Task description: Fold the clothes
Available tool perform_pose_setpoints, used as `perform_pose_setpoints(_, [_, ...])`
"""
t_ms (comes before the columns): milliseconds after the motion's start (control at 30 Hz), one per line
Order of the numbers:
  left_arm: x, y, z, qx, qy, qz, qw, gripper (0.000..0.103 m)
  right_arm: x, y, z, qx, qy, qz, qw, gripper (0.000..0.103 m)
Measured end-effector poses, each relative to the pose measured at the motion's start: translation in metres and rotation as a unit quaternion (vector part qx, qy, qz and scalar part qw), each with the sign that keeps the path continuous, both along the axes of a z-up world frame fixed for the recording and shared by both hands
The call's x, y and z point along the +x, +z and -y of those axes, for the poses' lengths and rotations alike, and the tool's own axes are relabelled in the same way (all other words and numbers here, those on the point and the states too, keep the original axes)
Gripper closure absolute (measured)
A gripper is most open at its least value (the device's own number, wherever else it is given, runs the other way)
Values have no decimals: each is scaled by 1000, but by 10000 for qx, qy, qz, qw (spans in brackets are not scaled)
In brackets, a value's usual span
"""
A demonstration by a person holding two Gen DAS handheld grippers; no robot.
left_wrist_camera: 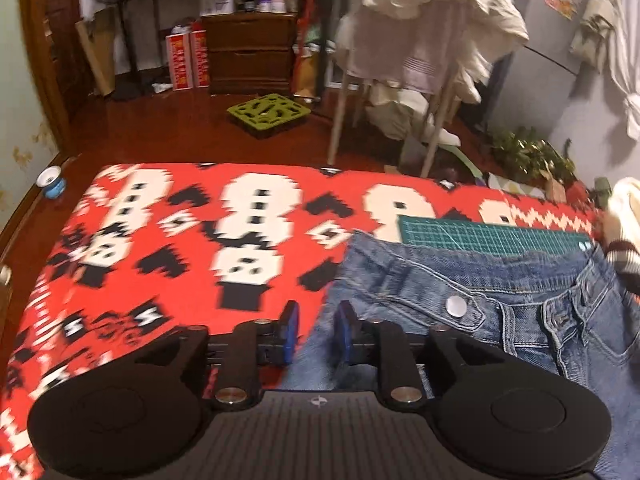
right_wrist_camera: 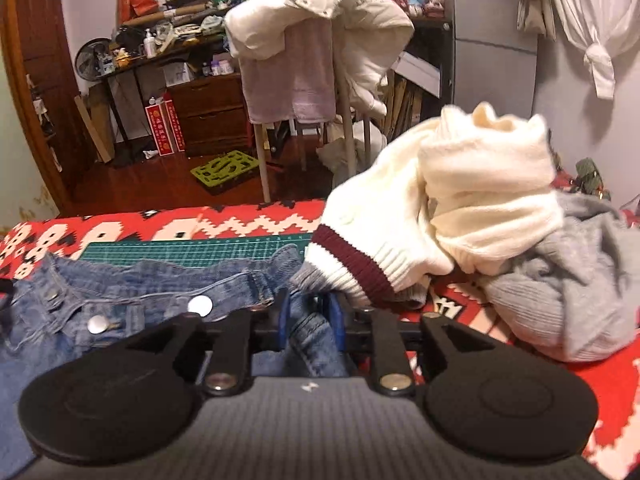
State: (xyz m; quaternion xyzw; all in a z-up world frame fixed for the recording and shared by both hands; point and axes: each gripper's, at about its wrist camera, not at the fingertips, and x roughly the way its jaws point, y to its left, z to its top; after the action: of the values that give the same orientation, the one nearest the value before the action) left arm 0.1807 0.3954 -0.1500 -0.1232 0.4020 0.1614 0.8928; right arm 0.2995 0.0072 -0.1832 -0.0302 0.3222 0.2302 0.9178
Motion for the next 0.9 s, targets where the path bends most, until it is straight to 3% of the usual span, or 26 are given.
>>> perform_pose_setpoints(100, [-23, 14, -11, -172, 218, 78, 9996, 70, -30, 17, -4, -173, 252, 237, 9993, 63])
perform_pose_setpoints(300, [-87, 45, -31, -1018, 761, 135, 9918, 58, -109, 44, -24, -169, 999, 395, 9941, 62])
perform_pose_setpoints(433, [-129, 53, -34, -1116, 936, 101, 9893, 56, -172, 51, -46, -211, 1521, 412, 9873, 62])
perform_pose_setpoints(567, [-164, 37, -45, -1289, 1412, -246, 9812, 58, -232, 47, -78, -297, 2106, 400, 9763, 63])
perform_pose_setpoints(633, [-179, 25, -57, -1701, 1729, -424, 9692, 60, -259, 43, -96, -367, 2399, 403, 9693, 63])
perform_pose_setpoints(733, [-196, 9, -73, -2345, 1946, -367, 9517, 60, -293, 31, -123, -511, 2811, 432, 9573, 63])
perform_pose_setpoints(833, [-203, -2, -78, -2452, 2044, -456, 9466, 60, -319, 20, -148, -633, 3115, 468, 9470, 64])
perform_pose_setpoints(900, [-199, -9, -77, -2291, 1984, -706, 9503, 60, -329, 12, -164, -681, 3328, 506, 9392, 64])
